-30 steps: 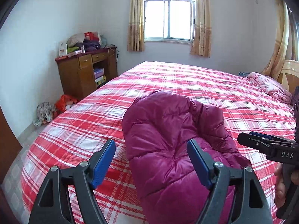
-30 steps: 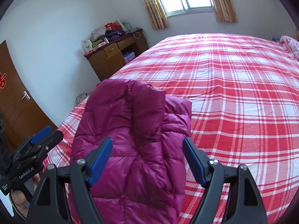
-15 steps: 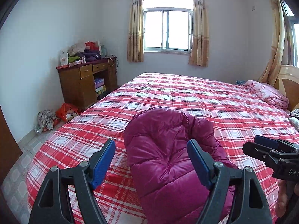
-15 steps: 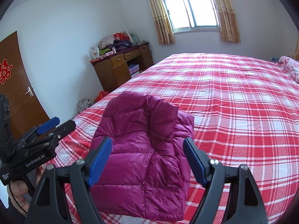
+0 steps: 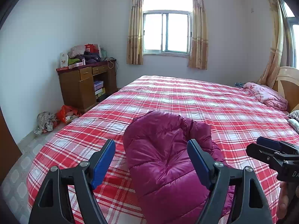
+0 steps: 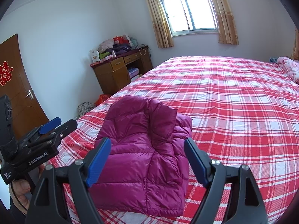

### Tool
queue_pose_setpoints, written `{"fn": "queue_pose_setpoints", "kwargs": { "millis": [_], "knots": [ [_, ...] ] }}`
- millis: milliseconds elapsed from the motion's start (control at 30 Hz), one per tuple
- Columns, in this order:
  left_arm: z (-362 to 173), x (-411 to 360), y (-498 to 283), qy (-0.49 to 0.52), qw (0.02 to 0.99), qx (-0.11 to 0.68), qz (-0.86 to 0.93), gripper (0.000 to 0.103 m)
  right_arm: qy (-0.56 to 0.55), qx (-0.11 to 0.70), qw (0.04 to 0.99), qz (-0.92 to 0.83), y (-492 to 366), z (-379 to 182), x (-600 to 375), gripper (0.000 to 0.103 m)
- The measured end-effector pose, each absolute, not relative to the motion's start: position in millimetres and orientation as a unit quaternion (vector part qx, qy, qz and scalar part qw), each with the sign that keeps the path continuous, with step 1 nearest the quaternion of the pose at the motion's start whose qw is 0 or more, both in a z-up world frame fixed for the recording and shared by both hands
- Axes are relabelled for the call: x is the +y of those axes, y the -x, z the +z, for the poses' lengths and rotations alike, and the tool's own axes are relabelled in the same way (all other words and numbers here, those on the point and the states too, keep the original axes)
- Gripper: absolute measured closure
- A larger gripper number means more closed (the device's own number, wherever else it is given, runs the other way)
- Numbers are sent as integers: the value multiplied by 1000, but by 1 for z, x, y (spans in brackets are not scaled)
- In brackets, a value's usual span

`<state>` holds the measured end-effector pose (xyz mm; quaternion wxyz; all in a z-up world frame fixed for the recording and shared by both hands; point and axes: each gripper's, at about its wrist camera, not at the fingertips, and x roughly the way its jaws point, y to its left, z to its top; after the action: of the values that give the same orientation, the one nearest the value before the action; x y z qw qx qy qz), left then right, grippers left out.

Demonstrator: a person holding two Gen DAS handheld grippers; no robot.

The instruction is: Fold large clothes

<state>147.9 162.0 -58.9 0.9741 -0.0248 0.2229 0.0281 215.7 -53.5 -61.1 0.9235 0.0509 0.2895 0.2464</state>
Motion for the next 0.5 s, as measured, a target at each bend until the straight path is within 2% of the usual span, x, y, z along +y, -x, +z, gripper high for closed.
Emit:
{"fn": "queue_pose_setpoints", "kwargs": {
  "millis": [500],
  "knots": [
    [-65, 155, -151, 17, 972, 234, 26, 23, -55, 292, 923, 246, -213, -62, -54, 20]
  ]
}}
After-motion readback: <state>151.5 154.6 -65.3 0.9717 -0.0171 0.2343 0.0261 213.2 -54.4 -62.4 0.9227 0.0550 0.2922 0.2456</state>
